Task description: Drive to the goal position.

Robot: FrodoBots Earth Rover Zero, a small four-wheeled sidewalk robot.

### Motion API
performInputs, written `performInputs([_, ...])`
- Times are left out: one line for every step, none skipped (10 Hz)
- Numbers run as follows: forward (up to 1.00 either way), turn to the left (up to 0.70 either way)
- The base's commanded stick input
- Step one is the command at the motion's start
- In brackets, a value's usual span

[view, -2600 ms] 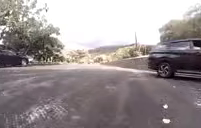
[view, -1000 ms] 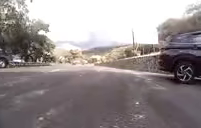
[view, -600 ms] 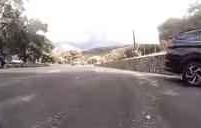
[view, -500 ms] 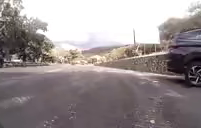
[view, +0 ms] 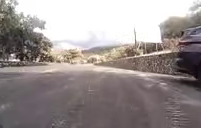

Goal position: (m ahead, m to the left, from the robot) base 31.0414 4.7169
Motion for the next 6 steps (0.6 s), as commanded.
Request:
performInputs([1.00,0.00])
performInputs([1.00,0.00])
performInputs([1.00,0.00])
performInputs([1.00,0.00])
performInputs([1.00,0.00])
performInputs([1.00,0.00])
